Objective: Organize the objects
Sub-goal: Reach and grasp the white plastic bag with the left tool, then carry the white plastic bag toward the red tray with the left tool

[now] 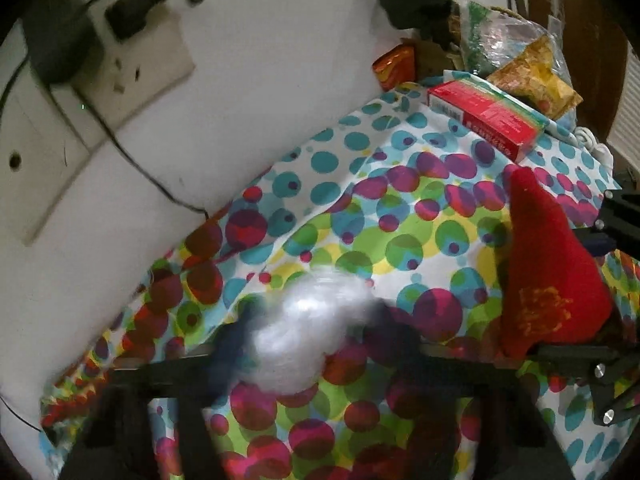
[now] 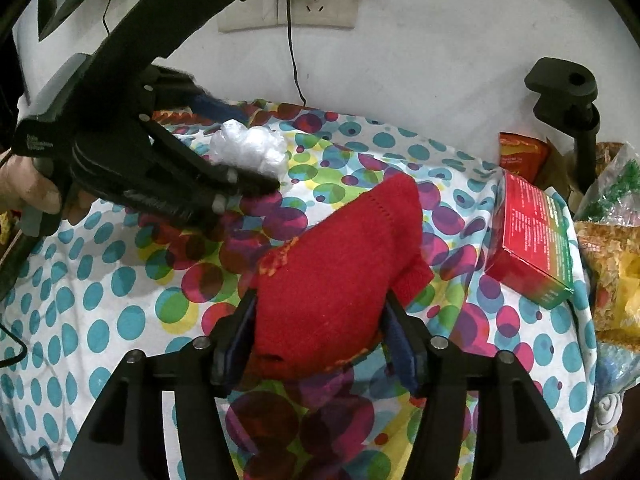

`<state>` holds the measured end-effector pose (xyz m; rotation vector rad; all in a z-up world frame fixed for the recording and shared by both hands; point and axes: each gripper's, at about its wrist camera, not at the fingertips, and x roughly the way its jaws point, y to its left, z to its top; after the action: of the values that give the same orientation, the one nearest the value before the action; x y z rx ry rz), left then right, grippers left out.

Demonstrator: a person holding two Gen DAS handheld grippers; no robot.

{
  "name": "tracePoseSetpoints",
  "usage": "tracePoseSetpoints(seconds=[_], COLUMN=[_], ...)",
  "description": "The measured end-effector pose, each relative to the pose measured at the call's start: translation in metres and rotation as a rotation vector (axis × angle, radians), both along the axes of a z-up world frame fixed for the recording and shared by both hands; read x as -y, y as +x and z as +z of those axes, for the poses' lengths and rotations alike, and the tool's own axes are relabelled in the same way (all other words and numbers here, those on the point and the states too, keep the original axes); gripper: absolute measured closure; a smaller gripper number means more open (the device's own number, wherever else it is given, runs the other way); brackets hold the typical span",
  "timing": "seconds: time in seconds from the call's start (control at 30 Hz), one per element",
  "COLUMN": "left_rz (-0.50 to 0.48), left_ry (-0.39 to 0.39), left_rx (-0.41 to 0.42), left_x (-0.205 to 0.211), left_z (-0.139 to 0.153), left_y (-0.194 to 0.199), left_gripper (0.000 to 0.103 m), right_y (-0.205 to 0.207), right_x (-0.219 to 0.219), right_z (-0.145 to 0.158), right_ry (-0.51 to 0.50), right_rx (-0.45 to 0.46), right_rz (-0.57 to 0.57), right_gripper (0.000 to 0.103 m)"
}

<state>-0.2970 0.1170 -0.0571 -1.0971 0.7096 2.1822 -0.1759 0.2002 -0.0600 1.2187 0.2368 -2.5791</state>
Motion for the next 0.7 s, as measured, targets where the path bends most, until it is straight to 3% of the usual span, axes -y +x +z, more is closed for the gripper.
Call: tracePoseSetpoints(seconds=[0.13,0.23,0.53,0.7], left_rz=[0.036,0.064,0.163,0.305], left_ry=[0.039,0.047,0.122,0.142], left_rx=[0.015,0.008,0.0,-0.042], left_x=[0.008,0.013,0.025,0.035], left_z=[0.0,0.0,-0.001,-0.002], left_y=[-0.002,0.001,0.022,0.046], left_gripper=[0.056,0.07,0.07,0.07], right_y=[0.0,-0.001,-0.003,-0.005], right_x=[0.001,0.0,-0.003,-0.003], right_z=[-0.001,-0.002,-0.004,-0.005], right_ry=[0.009,0.012,0.016,0.023], right_rx=[-0.003,0.0,0.006,0.009], right_rz=[0.002,0.002,-0.006,-0.014], right_gripper=[0.044,0.043,0.041,0.039])
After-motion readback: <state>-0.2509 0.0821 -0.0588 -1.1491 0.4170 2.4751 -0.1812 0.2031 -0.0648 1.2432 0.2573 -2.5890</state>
